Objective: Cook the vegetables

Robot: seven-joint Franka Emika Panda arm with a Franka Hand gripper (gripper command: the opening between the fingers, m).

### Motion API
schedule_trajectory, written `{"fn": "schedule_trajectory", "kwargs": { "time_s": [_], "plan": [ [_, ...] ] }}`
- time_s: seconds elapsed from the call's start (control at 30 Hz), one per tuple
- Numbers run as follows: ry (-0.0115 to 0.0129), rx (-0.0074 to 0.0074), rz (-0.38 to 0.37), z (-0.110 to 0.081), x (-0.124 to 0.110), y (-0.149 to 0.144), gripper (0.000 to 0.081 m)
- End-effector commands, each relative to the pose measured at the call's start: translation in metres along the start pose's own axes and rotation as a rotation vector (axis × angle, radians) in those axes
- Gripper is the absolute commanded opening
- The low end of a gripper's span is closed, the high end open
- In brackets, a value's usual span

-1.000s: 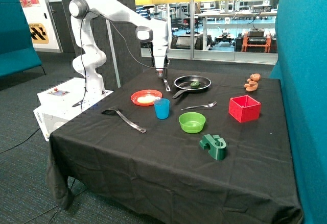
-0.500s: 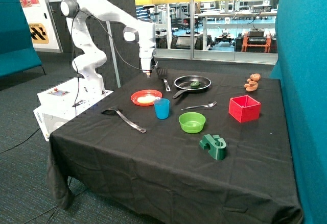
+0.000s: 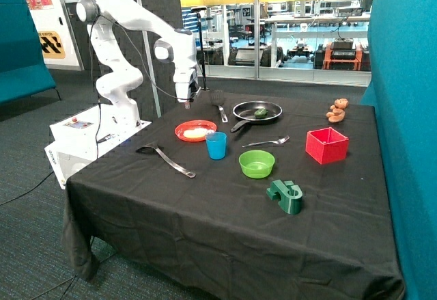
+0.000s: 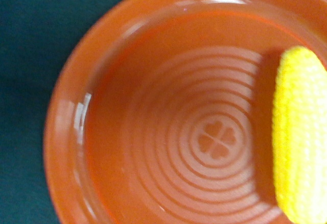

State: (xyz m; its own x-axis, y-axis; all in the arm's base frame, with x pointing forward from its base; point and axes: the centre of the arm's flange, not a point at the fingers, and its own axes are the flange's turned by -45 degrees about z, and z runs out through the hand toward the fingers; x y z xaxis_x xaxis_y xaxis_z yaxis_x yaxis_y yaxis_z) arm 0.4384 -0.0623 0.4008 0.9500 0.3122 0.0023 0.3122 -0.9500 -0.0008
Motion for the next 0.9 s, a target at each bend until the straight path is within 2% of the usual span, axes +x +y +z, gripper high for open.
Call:
{"fn": "schedule_trajectory", "kwargs": {
  "time_s": [0.0,0.13,0.27,0.4,0.47,0.53,0.63,0.87],
  "plan": [
    [-0.0023,-0.0009,0.058,0.015,-0.017,0.027,0.0338],
    [-0.0023,-0.0009,0.074,0.025,-0.021,0.033,0.0343],
    [-0.0022,-0.0009,0.103,0.047,-0.021,0.036,0.0398],
    [-0.0022,-0.0010,0.113,0.056,-0.018,0.038,0.0462],
    [-0.0022,-0.0010,0.114,0.059,-0.017,0.039,0.0488],
    [-0.0022,-0.0010,0.125,0.062,-0.012,0.042,0.0572],
    [-0.0022,-0.0010,0.120,0.063,-0.004,0.044,0.0636],
    [-0.0022,-0.0010,0.104,0.066,0.012,0.041,0.0703]
  ]
}}
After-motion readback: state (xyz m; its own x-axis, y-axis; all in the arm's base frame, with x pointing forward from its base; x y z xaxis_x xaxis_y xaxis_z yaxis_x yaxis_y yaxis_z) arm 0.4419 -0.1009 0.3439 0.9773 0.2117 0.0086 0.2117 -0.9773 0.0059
